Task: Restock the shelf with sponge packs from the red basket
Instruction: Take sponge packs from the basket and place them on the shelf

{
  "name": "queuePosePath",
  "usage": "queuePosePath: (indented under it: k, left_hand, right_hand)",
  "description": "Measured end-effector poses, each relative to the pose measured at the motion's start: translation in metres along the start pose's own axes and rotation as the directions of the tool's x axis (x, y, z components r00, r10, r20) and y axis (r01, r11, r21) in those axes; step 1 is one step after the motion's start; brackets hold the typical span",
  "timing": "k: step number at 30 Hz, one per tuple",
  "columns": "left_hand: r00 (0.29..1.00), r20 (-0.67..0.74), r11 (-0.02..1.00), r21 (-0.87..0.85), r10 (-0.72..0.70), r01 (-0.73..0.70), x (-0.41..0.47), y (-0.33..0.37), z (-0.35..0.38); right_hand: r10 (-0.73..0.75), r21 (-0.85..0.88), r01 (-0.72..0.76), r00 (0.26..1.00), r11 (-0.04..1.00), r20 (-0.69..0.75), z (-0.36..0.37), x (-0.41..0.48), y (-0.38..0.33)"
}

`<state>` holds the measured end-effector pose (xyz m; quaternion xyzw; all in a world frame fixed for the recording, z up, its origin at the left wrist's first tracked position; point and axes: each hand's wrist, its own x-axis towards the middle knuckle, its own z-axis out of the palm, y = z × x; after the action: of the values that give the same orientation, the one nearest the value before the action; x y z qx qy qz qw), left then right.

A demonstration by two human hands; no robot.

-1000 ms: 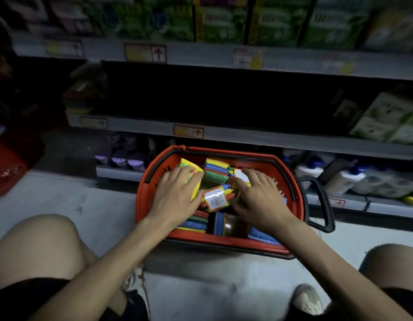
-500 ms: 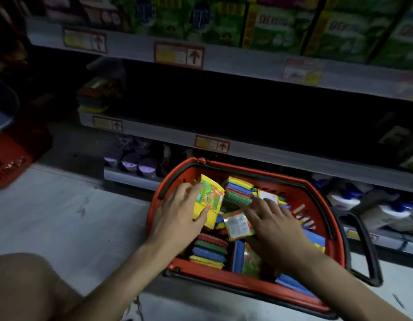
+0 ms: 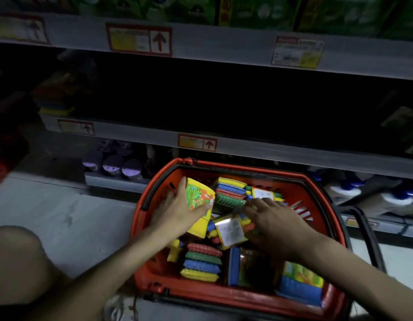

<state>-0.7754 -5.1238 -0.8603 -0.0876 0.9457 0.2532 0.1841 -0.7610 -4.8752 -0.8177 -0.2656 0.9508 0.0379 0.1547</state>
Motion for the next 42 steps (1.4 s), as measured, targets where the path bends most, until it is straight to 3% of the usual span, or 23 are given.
queuePosePath:
  k: [4,9,14,21,25,33,36,39,42]
  left_hand:
    - [0.998,-0.02,0.994,-0.093,0.057,-0.058,-0.006,-0.005,0.002]
    - [0.991,-0.116,0.963,-0.255,0.061,-0.089,-0.028,0.002,0.005]
    - [0.982,-0.184,0.951,-0.296,0.038,-0.092,-0.061,0.015,-0.008]
    - [0.983,-0.092,0.958,-0.223,0.162,-0.179,-0.076,0.037,-0.049]
    - [0.985,-0.051,0.968,-0.184,0.166,-0.173,-0.067,0.036,-0.049]
    - [0.993,-0.018,0.859,-0.5,0.113,-0.107,-0.05,0.031,-0.006]
    - [0.988,0.004,0.83,-0.543,0.155,-0.128,-0.052,0.027,0.003]
    - [0.989,-0.008,0.797,-0.592,0.147,-0.124,-0.053,0.016,0.004]
    - [0.99,-0.042,0.773,-0.62,0.136,-0.132,-0.053,0.013,-0.002]
  right_hand:
    - [0.103,-0.022,-0.103,0.994,0.994,-0.025,-0.015,-0.011,0.001]
    - [0.047,0.084,-0.039,0.994,0.996,-0.098,-0.016,-0.026,-0.017]
    - [0.141,0.178,-0.124,0.986,0.976,-0.087,-0.011,-0.063,0.004]
    - [0.202,0.192,-0.207,0.978,0.959,0.047,-0.01,-0.073,0.028]
    - [0.21,0.325,-0.262,0.96,0.909,0.188,-0.009,-0.068,0.051]
    - [0.133,0.515,-0.354,0.899,0.781,0.416,0.027,-0.066,0.081]
    - [0.117,0.545,-0.319,0.921,0.775,0.372,0.034,-0.058,0.075]
    - [0.129,0.472,-0.26,0.948,0.842,0.292,0.015,-0.058,0.064]
    - [0.134,0.43,-0.127,0.991,0.894,0.015,-0.004,-0.068,0.054]
